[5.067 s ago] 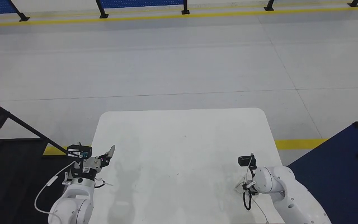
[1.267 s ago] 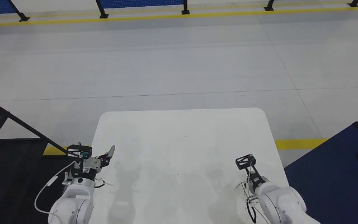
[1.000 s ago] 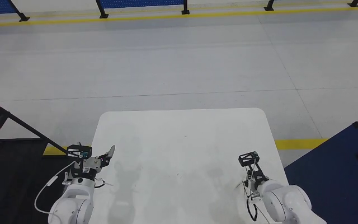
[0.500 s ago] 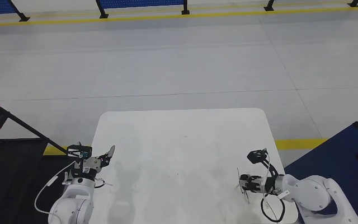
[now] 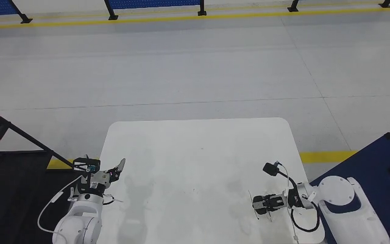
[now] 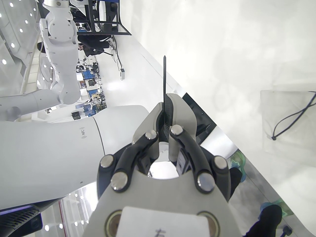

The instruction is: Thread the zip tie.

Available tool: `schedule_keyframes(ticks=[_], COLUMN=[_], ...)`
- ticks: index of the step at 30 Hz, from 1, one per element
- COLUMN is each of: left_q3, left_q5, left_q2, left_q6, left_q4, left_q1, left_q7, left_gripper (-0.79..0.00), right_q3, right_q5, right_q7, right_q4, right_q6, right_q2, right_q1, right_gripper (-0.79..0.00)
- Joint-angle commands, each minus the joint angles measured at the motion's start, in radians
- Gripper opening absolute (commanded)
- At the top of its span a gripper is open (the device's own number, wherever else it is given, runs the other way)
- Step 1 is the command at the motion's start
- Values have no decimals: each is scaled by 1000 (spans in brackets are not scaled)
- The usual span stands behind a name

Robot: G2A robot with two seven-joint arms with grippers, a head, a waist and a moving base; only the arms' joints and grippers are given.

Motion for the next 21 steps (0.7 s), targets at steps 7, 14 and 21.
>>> schedule_keyframes(ticks=[7,14,21], left_q3=[1,78,207], left_q5=[4,104,164], left_q2=[0,-4,-17], left_q6=[-3,-31,-16], left_q4=[-2,-68,-100], left_q1=[-1,-11,-36], left_q7=[-1,-53,-115], left_gripper=[0,0,0], right_q3=[0,-30,-121], right_q5=[-1,119,293], right_q7=[0,-22,0], right_q4=[-1,55,145], right_q6=[0,59,84], right_q2=[0,-2,1], right_q1=[0,36,124], right_gripper=[-785,-785,-785])
